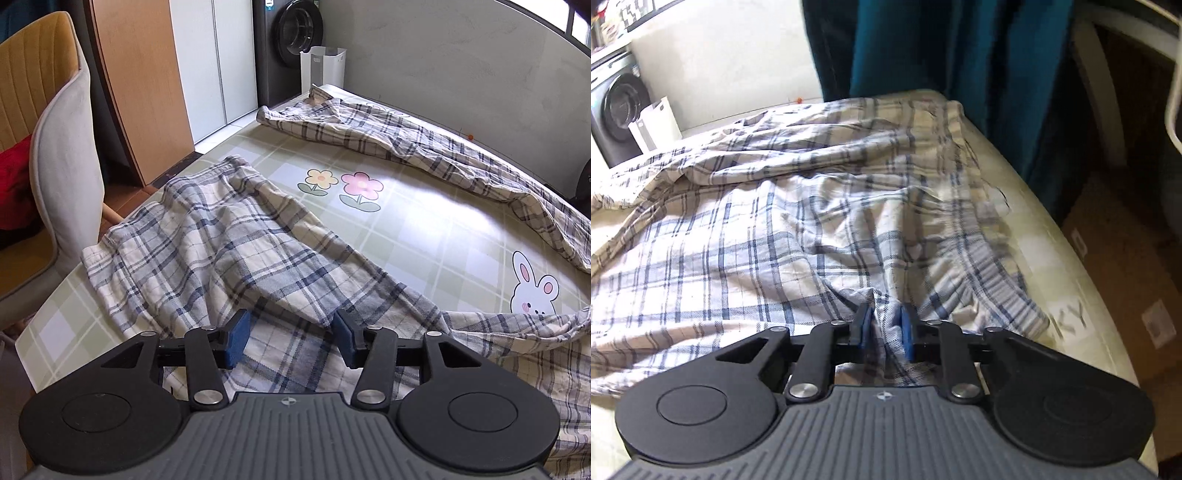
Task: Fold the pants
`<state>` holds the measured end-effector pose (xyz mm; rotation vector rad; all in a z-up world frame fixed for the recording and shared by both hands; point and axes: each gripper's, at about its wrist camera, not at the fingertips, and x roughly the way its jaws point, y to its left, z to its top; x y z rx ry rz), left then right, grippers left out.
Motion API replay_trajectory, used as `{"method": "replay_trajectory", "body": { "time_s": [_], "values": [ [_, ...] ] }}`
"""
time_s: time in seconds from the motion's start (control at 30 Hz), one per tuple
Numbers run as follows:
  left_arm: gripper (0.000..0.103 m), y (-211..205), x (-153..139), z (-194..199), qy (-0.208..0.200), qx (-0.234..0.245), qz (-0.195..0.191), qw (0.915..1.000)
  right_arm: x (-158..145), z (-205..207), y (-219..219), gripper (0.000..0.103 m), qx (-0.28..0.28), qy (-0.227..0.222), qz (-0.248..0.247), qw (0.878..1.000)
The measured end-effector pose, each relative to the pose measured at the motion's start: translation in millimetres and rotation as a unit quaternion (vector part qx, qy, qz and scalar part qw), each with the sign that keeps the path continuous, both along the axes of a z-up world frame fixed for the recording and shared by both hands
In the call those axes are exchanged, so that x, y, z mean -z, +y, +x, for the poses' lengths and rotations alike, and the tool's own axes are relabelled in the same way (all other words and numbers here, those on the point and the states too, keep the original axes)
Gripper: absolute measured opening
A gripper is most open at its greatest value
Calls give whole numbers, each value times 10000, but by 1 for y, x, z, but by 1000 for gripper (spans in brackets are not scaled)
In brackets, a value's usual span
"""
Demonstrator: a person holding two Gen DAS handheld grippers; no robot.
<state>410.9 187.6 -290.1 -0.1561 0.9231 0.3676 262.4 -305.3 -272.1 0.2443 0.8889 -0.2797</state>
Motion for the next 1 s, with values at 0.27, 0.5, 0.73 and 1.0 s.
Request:
{"method": "replay_trajectory", "body": {
  "time_s": [0.27, 0.5, 0.73, 1.0],
  "values": [
    [53, 2, -1, -25, 58, 39, 114, 9999, -3, -36, -6, 17, 320, 92, -16, 9994],
    [53, 2, -5, -43, 150, 99, 9, 9998, -7, -43, -18, 17, 472, 186, 41, 9987],
    [52, 12, -22, -26, -241, 140, -310, 9991, -24, -28, -5, 27, 525, -43, -184, 9984],
    [24, 61, -20, 34, -211, -420, -756, 9960, -42, -3, 13, 28, 442, -749, 312, 9957]
  ]
}}
